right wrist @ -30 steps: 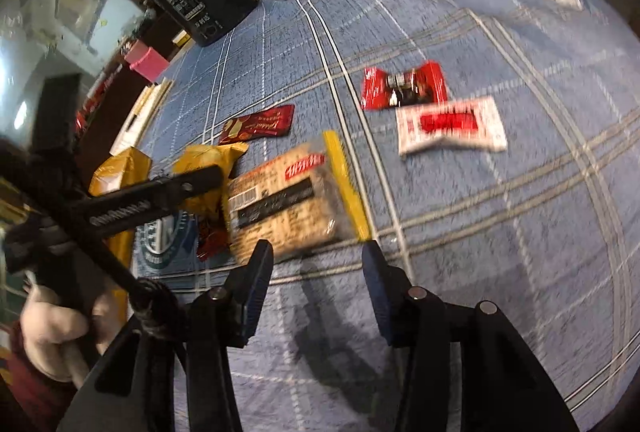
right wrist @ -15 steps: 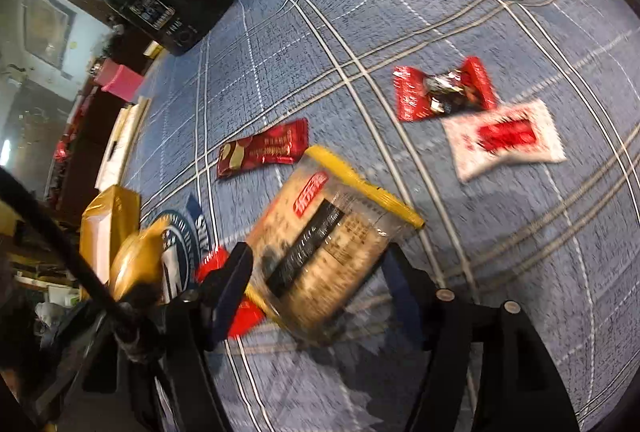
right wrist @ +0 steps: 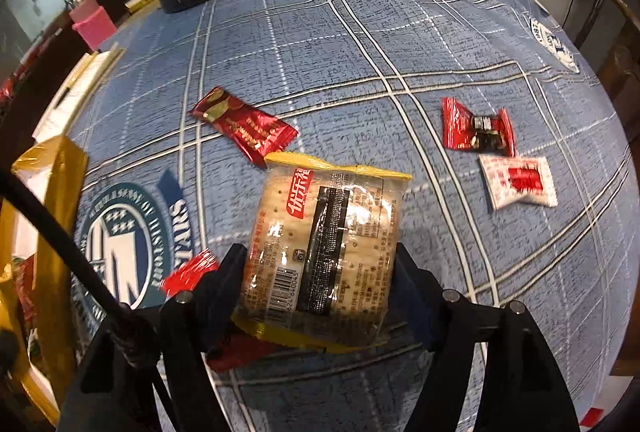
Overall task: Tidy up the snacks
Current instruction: 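Carry the cracker bag and biscuit pack over the tray and lower them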
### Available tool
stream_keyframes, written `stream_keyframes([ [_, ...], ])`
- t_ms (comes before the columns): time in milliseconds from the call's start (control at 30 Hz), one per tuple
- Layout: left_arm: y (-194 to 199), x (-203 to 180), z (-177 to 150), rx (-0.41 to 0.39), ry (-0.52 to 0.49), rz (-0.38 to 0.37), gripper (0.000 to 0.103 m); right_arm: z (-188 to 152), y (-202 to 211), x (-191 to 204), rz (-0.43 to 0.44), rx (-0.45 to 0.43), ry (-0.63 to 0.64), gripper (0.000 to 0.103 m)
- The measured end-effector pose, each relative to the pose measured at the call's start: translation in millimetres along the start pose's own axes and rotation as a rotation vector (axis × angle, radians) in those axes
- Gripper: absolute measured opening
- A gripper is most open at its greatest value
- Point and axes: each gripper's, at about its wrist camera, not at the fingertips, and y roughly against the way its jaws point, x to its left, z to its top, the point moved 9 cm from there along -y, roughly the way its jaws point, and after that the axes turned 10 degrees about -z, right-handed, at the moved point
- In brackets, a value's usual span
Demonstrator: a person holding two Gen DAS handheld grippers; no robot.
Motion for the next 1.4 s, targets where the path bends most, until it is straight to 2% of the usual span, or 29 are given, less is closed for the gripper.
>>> stream_keyframes([
  [200, 29, 57, 3, -0.038, 0.080, 0.018, 0.047, -11, 34, -3, 0.023, -0.067, -0.055, 0.071],
  [267, 34, 74, 5, -0.041, 0.107, 0.017, 0.047, -11, 56, 12, 0.073, -0.110, -0.047, 0.071],
  [433, 35, 99, 25, -0.038, 0.091, 0.020, 0.047, -13, 113, 86, 0.248, -0.186, 0.090, 0.071],
  [633, 20, 120, 51, -0.005, 0.027, 0.030, 0.047, -24, 126, 191, 0.364, -0.165, 0.255, 0.071],
  [733, 7, 129, 61, 0.020, -0.003, 0.040, 0.047, -24, 119, 233, 0.368, -0.152, 0.324, 0.071],
  [833, -4, 146, 62, 0.043, 0.014, 0.050, 0.047, -31, 105, 265, 0.344, -0.119, 0.365, 0.071],
  [933, -11, 163, 63, 0.062, 0.071, 0.016, 0.047, -31, 82, 273, 0.311, -0.088, 0.340, 0.071],
  [1033, -13, 169, 66, 0.068, 0.073, 0.010, 0.048, -34, 70, 277, 0.289, -0.078, 0.333, 0.071],
  [1233, -18, 166, 72, 0.078, 0.054, -0.011, 0.049, -38, 66, 279, 0.289, -0.071, 0.324, 0.071],
  [1400, -10, 165, 76, 0.066, 0.069, -0.024, 0.057, -35, 72, 280, 0.296, -0.094, 0.325, 0.071],
])
